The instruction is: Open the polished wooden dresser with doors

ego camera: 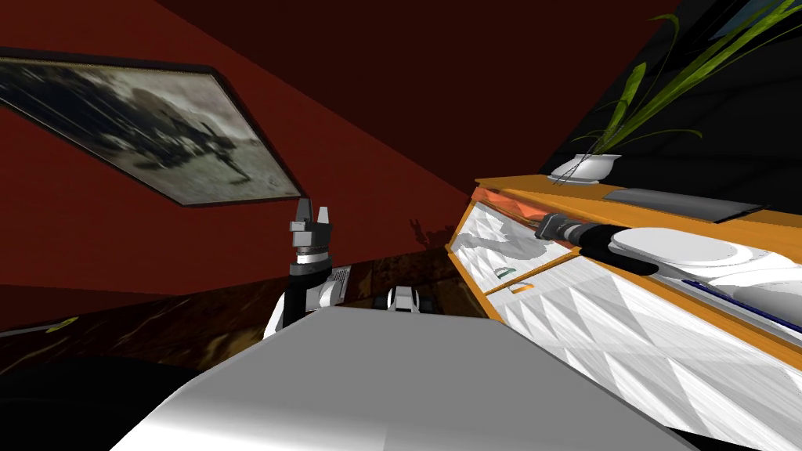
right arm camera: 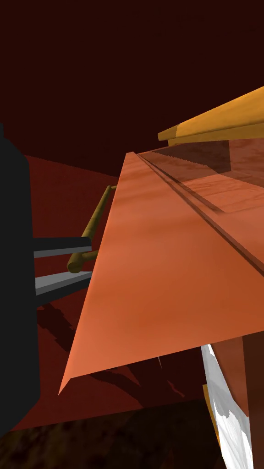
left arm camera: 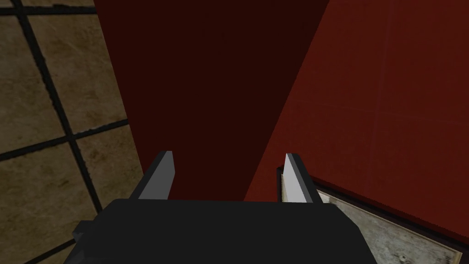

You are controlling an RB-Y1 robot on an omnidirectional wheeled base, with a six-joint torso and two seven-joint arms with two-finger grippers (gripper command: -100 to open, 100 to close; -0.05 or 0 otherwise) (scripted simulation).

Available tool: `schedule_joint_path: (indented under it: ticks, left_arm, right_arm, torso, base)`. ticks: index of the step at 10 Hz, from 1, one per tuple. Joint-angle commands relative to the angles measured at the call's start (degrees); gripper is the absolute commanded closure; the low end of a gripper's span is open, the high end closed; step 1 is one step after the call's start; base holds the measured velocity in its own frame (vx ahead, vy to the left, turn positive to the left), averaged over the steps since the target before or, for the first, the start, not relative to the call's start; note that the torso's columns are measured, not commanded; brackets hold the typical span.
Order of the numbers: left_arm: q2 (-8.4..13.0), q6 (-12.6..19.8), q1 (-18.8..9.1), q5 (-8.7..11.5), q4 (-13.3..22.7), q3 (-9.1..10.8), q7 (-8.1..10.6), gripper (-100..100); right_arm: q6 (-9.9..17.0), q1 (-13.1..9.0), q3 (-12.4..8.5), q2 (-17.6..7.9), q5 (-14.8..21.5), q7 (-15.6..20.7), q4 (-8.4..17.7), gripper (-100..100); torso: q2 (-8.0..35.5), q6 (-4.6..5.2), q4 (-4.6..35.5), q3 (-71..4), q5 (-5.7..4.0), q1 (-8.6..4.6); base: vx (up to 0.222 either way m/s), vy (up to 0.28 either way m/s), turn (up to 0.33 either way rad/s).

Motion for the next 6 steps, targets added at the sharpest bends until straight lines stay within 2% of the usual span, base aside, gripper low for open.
schedule_joint_path:
  ticks: [1, 5, 6]
  left_arm:
    - [0.01, 0.0, 0.0, 0.0, 0.0, 0.01, 0.0, 0]
    - [0.02, 0.0, 0.01, 0.0, 0.0, 0.02, 0.0, 0]
    - [0.01, 0.0, 0.01, 0.0, 0.0, 0.02, 0.0, 0]
  right_arm:
    - [-1.38, -0.15, -0.36, -1.8, -0.57, -1.03, -0.2, -100]
    - [-4.45, -0.77, -1.57, -6.27, -1.92, -3.41, -0.63, -100]
    - [-4.45, -0.77, -1.57, -6.27, -1.92, -3.41, -0.63, -100]
  torso:
    - [-0.01, 0.06, 0.02, -0.02, -0.03, -0.29]
    - [0.16, 0.25, -0.03, 0.12, -0.18, -0.26]
    - [0.17, 0.25, -0.03, 0.13, -0.16, -0.21]
  base:
    - [0.003, 0.021, -0.06]
    - [0.017, 0.007, -0.048]
    - [0.01, 0.007, -0.016]
